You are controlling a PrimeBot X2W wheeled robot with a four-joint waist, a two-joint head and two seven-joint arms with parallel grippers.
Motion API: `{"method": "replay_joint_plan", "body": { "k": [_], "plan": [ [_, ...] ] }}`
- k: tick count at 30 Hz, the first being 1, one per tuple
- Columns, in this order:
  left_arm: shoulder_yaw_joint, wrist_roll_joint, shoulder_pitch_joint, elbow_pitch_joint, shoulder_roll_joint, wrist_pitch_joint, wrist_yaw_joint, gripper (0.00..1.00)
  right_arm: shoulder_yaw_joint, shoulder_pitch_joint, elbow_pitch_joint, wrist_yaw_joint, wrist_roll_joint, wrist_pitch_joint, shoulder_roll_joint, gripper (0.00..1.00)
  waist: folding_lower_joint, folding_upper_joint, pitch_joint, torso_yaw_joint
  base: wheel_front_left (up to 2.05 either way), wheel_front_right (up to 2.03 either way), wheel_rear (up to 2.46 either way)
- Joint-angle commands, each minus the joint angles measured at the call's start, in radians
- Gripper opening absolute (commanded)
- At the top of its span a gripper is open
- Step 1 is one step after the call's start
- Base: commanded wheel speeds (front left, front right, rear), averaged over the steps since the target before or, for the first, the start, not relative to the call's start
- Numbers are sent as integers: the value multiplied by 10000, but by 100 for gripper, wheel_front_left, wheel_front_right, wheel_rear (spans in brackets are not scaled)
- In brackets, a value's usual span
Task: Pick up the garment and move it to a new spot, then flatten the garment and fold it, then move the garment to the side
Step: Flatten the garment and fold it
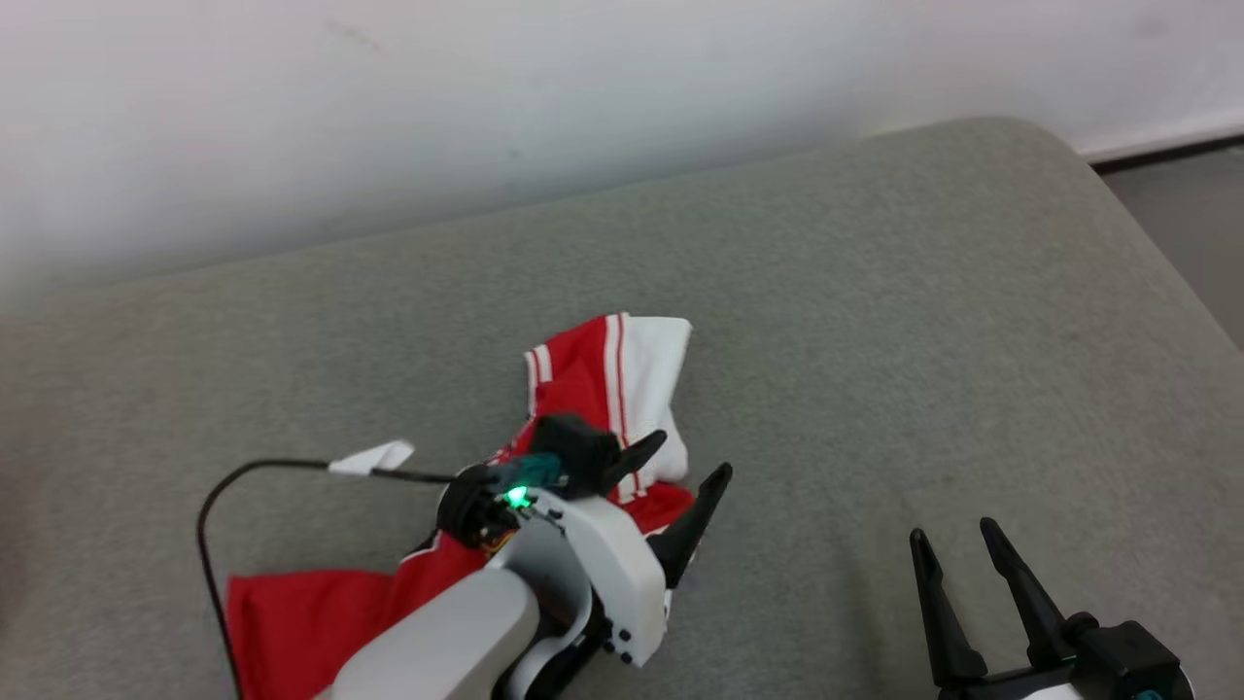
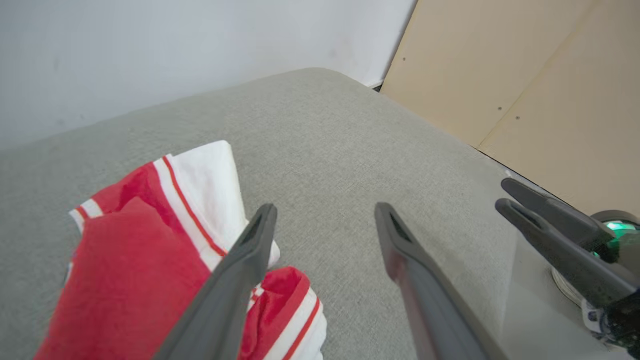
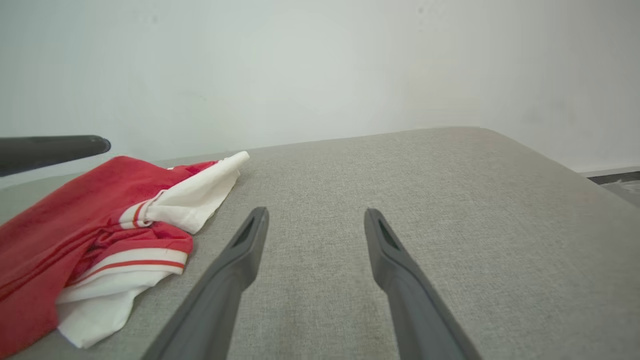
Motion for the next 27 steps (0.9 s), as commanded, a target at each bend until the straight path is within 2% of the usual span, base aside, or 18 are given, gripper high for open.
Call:
{"method": "replay_joint_plan", "body": {
  "k": [1,4,9,17,18,20,22,24,27],
  "plan": [
    [-77,92,-302,434,-112,46,-130,100,24,-138,-23,-27,78,10,-14,100,-1,-1,447,-602,0,0,0],
    [-307,313,-904,1400,-441,145,-411,100,35,-241,-23,-27,149,10,-15,100,-1,-1,607,-869,0,0,0],
    [-841,948,-1713,3166,-622,417,-646,100,115,-342,-7,-27,229,10,-16,100,-1,-1,745,-1147,0,0,0],
    [-889,990,-2202,5160,-673,729,-524,100,86,-323,-47,-27,256,10,-17,100,-1,-1,783,-1243,0,0,0],
    [-908,960,-2228,5306,-703,755,-573,94,83,-317,-47,-27,255,10,-17,100,-1,-1,798,-1233,0,0,0],
    [-924,896,-2262,5564,-774,817,-671,57,87,-331,-50,-27,256,10,-17,100,-1,-1,830,-1214,0,0,0],
    [-987,859,-2284,5794,-853,879,-782,32,100,-383,-45,-27,267,10,-15,100,-1,-1,858,-1204,0,0,0],
    [-898,762,-2320,5973,-942,706,-828,0,137,-438,-48,-27,281,10,-16,100,-1,-1,882,-1212,0,0,0],
    [-756,602,-2375,6107,-1148,360,-891,0,135,-445,-49,-27,283,10,-18,100,-1,-1,882,-1227,0,0,0]
  ]
}}
